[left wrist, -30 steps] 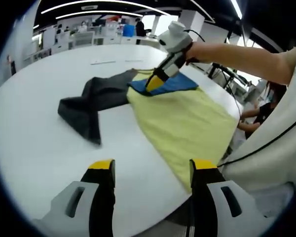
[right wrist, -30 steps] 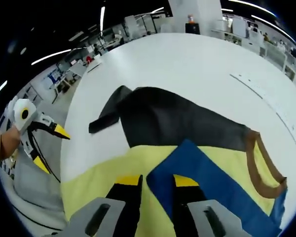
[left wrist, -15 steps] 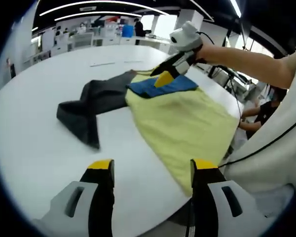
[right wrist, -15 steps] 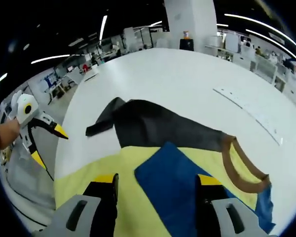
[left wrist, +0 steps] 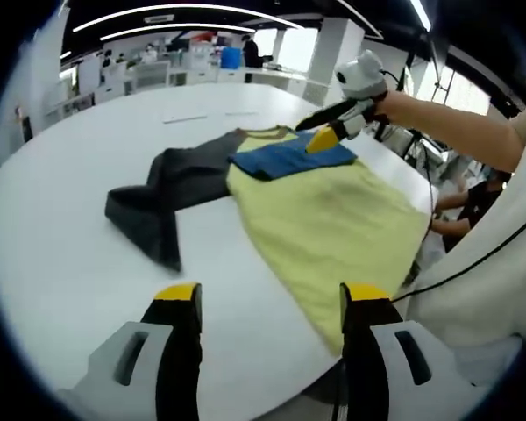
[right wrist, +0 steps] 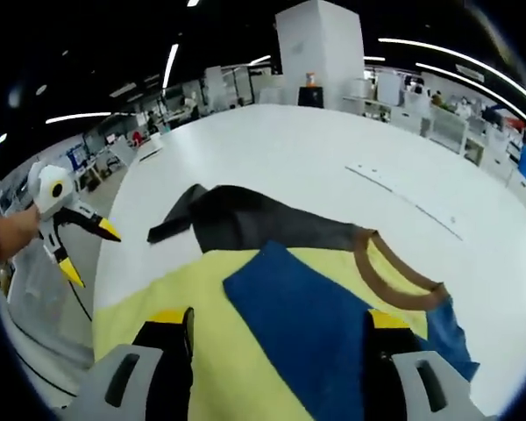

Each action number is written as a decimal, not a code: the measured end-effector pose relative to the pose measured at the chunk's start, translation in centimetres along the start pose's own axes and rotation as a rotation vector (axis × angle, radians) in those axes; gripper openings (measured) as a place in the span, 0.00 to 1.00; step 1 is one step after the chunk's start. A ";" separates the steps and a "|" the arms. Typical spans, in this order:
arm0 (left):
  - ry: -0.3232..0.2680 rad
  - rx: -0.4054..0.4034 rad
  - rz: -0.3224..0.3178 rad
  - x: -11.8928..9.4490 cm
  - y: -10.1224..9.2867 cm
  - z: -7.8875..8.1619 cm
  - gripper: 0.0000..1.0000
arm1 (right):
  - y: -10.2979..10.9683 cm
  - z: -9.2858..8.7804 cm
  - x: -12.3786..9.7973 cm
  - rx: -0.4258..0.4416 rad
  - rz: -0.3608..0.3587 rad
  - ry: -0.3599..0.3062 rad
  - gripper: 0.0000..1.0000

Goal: Fold the garment on the visible template until the final outline fits inside the template.

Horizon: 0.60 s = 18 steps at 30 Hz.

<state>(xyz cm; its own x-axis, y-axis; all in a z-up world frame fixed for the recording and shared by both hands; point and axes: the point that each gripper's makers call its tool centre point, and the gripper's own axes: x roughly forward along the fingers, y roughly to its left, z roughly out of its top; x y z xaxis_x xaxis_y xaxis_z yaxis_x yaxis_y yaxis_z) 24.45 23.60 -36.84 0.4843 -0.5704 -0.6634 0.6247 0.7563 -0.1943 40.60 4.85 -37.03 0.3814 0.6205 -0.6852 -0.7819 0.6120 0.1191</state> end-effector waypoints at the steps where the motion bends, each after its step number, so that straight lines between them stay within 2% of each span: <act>1: 0.002 0.001 0.004 0.0 0.0 0.0 0.60 | -0.1 -0.2 -0.4 0.002 -0.008 -0.009 0.79; 18: 0.003 -0.008 0.039 0.5 0.1 0.5 0.60 | -0.7 -2.4 -4.6 0.017 -0.044 -0.064 0.84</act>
<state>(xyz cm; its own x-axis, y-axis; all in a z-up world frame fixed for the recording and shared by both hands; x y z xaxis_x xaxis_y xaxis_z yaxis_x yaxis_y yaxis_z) 25.09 23.26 -36.80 0.5067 -0.5395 -0.6725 0.6005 0.7805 -0.1738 38.19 0.38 -35.68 0.4465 0.6229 -0.6424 -0.7554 0.6472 0.1025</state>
